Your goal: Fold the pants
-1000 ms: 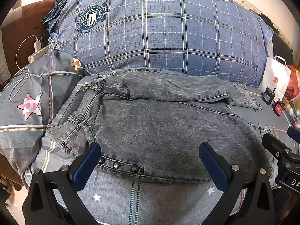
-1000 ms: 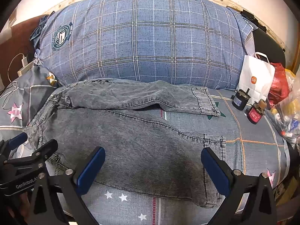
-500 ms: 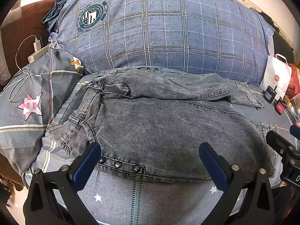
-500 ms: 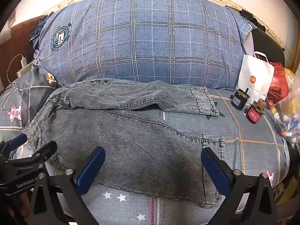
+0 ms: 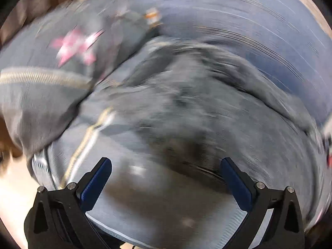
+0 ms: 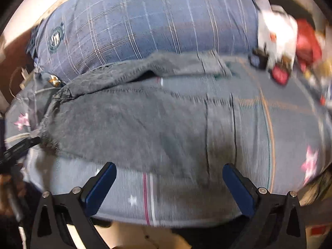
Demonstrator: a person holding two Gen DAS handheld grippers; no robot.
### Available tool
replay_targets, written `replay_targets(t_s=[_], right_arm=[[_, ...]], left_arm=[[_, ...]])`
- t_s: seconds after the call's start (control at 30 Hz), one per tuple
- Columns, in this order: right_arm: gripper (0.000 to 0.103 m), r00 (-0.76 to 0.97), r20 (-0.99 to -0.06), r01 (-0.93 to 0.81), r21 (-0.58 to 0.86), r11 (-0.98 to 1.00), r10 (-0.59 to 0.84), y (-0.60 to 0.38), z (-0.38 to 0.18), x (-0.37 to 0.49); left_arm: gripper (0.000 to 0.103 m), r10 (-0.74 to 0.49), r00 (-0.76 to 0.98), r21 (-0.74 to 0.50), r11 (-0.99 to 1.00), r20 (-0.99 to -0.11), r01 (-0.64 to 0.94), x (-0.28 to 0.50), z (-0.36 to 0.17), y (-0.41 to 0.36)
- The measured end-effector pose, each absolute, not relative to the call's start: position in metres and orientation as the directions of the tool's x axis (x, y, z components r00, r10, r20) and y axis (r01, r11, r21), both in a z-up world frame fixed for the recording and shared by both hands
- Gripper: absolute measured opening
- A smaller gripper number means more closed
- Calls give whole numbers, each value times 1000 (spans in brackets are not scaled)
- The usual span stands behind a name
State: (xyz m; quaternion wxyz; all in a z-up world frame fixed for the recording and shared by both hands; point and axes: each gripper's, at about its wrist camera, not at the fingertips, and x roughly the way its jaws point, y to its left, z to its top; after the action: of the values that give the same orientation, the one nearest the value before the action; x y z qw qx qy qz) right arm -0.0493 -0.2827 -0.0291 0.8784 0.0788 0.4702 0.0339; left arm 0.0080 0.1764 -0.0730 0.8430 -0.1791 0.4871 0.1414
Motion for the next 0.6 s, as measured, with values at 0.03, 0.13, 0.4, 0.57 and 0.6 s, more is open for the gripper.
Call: replay_targets(t_s=[0.03,0.13,0.4,0.57,0.6], right_arm=[[103,550,-821,23,200,979,155,-290,-31,-54],[103,525,-811,83,352,932,259,-320,-37,-65],[103,540,-736,326,629,706,407,-387,-64,-64],[103,518,-719,410,684,604,463,-399,-93,-51],[102,513,-728,422,676,604,456,-399,-96,-50]], left_arm=[[103,53,482,-187,881,-874,-435,9,-77,187],[103,15,494,-245,855,-869,-458,19,-78,204],[103,-76,520,-357,809,-851,-467,44,-87,216],[103,-87,529,-379,795,-844,-474,47,-93,218],[103,-89,527,-379,795,-845,-473,47,-93,218]])
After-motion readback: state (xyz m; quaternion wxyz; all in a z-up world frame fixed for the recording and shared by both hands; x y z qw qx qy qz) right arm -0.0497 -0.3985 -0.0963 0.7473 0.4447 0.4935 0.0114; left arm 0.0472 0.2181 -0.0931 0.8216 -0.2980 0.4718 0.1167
